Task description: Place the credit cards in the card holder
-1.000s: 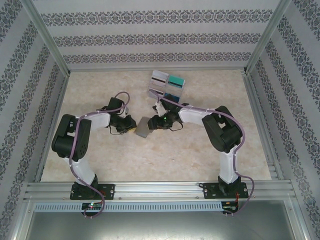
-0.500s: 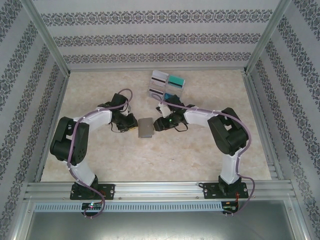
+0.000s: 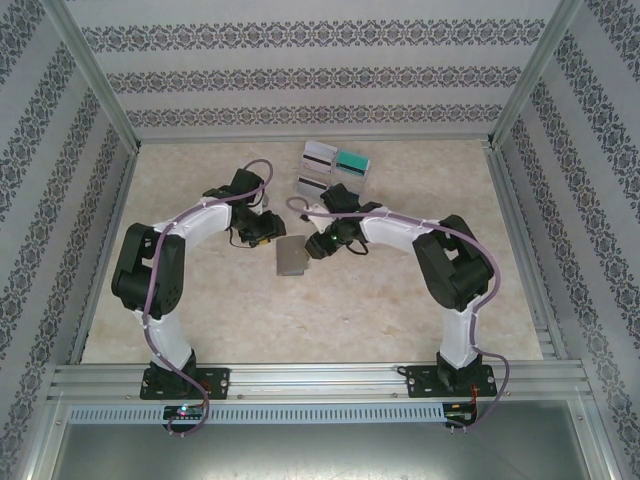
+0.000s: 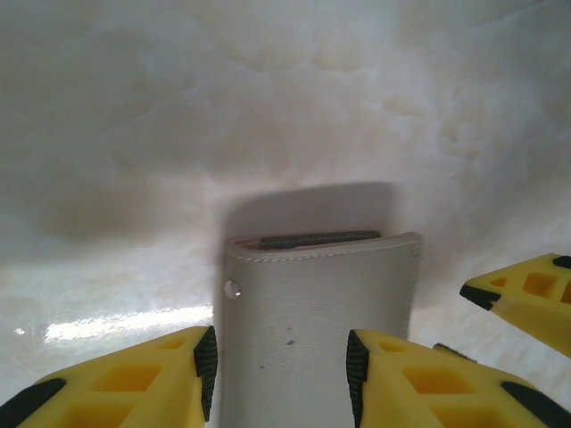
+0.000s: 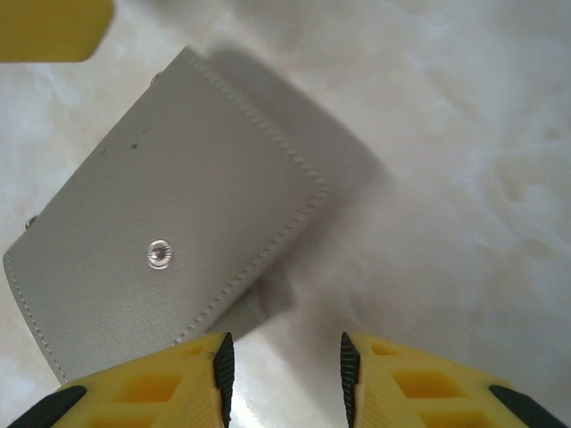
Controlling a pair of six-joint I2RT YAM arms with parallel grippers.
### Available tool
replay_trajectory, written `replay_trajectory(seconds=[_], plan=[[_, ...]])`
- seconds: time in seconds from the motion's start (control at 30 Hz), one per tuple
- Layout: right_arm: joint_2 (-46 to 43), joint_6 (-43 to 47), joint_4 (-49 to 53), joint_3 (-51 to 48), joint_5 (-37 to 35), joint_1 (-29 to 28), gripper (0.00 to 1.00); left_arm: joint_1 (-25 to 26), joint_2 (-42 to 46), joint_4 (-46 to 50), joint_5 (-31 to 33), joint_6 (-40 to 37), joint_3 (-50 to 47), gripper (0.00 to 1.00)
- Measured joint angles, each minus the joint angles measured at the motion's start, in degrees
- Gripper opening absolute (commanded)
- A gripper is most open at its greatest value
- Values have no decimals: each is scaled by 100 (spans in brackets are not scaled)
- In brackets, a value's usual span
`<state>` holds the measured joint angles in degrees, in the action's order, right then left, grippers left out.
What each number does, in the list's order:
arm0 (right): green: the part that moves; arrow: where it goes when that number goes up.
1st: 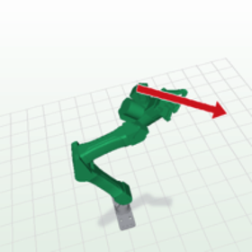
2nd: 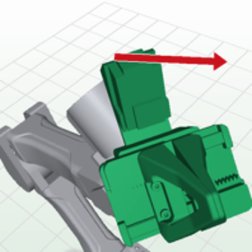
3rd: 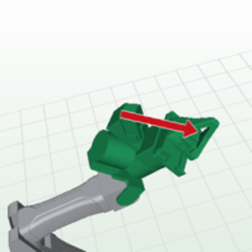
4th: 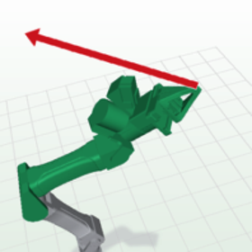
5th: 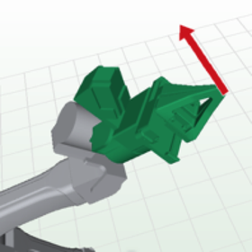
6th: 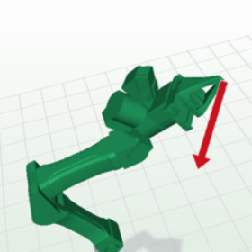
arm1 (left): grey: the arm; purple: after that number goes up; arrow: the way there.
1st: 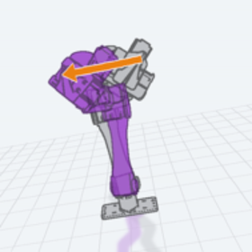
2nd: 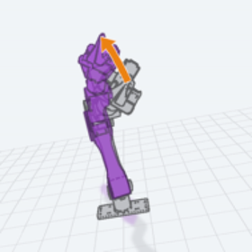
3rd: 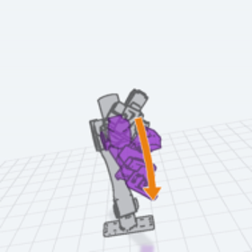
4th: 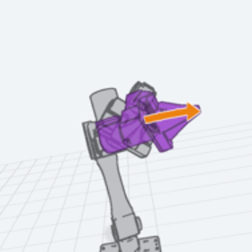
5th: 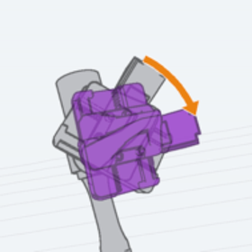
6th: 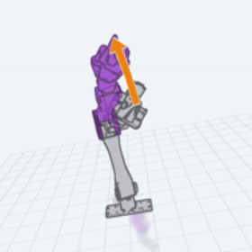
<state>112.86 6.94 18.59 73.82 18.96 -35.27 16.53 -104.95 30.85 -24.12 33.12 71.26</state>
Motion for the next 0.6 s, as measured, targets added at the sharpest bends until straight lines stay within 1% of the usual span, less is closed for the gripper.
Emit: replay_trajectory(seconds=[0.13, 0.27, 0.4, 0.6], plan=[[221, 343, 227, 160, -142, -188, 40, -2, -52, 2, -2, 4, -76, 43], [245, 570, 348, 173, -205, -199, 41, -2, -52, -17, -44, 9, -234, 43], [249, 693, 398, 181, -199, -203, 44, 2, -127, -94, -173, 33, -323, 43], [251, 802, 396, 243, -72, -282, 44, 20, -225, -249, -264, 96, -420, 44]])
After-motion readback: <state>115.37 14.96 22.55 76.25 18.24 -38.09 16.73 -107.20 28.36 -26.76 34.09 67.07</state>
